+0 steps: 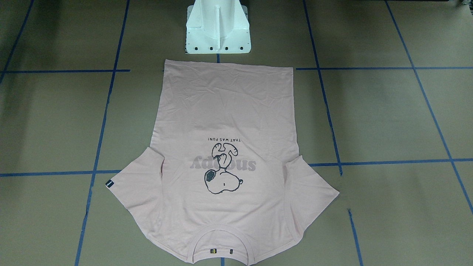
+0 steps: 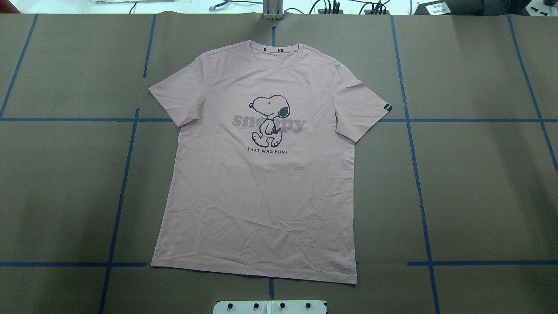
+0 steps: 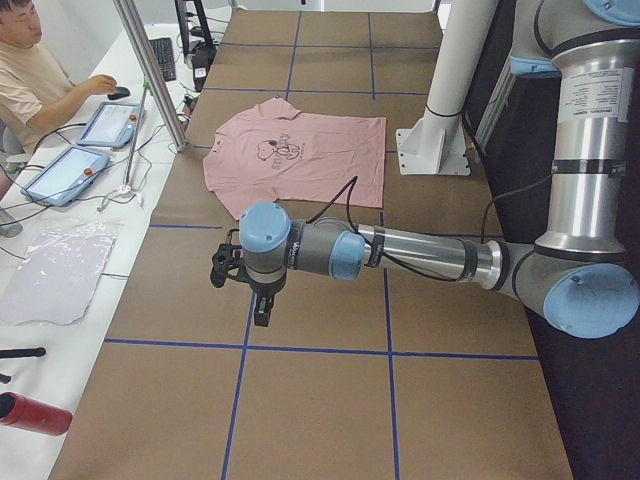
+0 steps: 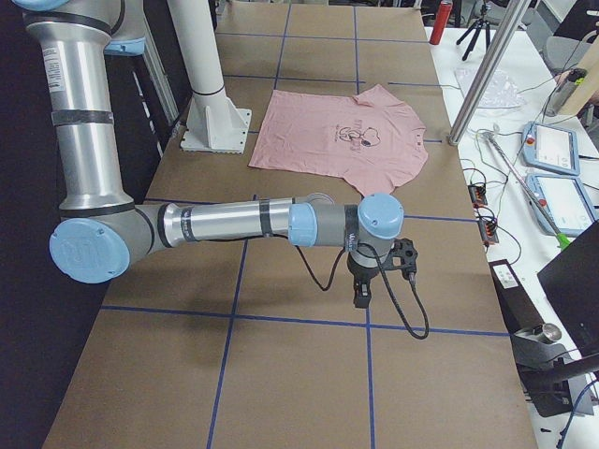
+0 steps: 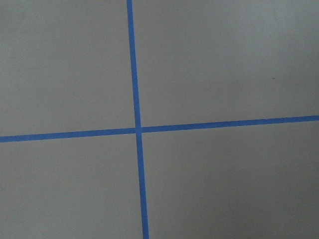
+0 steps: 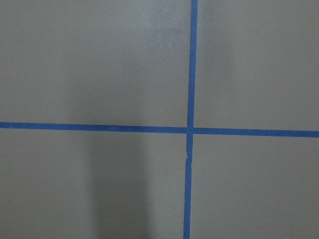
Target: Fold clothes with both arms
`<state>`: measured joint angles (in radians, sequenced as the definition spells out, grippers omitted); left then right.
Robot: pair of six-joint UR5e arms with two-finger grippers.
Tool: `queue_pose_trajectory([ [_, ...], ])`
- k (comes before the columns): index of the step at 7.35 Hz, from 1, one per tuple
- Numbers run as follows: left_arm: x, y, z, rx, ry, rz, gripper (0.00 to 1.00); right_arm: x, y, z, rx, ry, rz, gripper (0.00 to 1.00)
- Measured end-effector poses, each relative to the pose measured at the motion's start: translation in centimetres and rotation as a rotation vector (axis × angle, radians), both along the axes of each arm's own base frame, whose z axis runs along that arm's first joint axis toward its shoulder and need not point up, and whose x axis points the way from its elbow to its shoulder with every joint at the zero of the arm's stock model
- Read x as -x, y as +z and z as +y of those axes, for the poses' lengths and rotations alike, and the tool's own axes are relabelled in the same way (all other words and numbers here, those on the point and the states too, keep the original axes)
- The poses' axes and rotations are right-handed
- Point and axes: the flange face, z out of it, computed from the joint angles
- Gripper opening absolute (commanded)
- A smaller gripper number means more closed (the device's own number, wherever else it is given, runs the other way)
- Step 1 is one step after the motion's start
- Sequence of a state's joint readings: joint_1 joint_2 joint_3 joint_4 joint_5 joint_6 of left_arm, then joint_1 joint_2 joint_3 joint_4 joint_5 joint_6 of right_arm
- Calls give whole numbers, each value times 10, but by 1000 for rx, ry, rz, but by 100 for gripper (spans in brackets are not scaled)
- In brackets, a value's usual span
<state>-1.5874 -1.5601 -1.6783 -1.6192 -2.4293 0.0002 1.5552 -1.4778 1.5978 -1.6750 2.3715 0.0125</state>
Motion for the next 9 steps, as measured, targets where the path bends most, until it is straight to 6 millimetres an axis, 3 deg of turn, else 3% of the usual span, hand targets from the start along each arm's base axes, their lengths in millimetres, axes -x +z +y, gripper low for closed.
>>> queue_pose_trajectory([
  [1, 1, 3, 1, -12, 12, 1, 100, 2, 5, 0, 8, -5, -1, 100],
  [3, 2, -13, 4, -59, 20, 2, 100, 9, 7, 1, -12, -19, -6, 100],
  [4, 3, -20, 5, -74, 18, -1, 100, 20, 7, 1, -53, -34, -15, 100],
  [5, 2, -22, 8, -79, 19, 0, 100, 43, 2, -2, -81, -43, -31, 100],
  [7, -1, -20, 11, -102, 24, 5, 100, 133, -34, -24, -66, 6, -69, 99],
  [9, -3, -17, 9, -125, 30, 6, 100, 248, -87, -56, -32, 145, -83, 87],
])
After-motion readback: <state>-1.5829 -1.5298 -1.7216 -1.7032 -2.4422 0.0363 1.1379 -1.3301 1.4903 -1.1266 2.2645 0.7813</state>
